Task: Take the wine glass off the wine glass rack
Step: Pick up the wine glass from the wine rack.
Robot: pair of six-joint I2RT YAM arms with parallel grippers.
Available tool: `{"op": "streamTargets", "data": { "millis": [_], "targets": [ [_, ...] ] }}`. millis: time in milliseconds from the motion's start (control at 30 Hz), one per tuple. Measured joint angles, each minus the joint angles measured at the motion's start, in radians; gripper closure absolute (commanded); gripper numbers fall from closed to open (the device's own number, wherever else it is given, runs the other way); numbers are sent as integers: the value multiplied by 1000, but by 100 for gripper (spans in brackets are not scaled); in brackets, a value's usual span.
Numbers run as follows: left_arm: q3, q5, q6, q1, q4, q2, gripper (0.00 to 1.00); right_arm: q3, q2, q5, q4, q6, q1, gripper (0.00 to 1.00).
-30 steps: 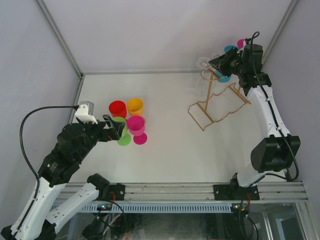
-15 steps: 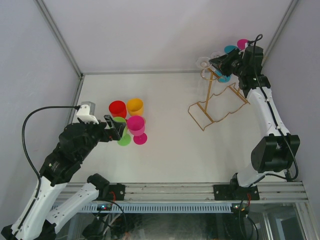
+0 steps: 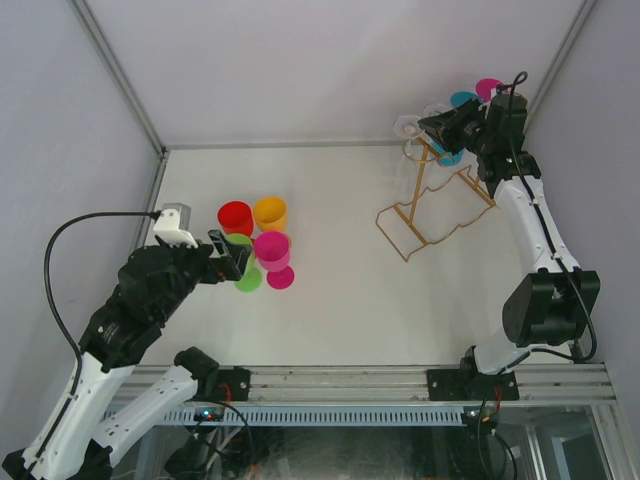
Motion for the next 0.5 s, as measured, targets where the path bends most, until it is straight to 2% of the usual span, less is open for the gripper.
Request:
{"op": "streamTargets", "data": {
  "millis": [333, 500],
  "targets": [
    [0, 11, 0, 0, 0, 3, 0, -2, 0, -12, -8, -4, 0, 99],
    [-3, 14, 0, 0, 0, 4, 0, -5, 0, -12, -7, 2, 0, 100]
  ]
}}
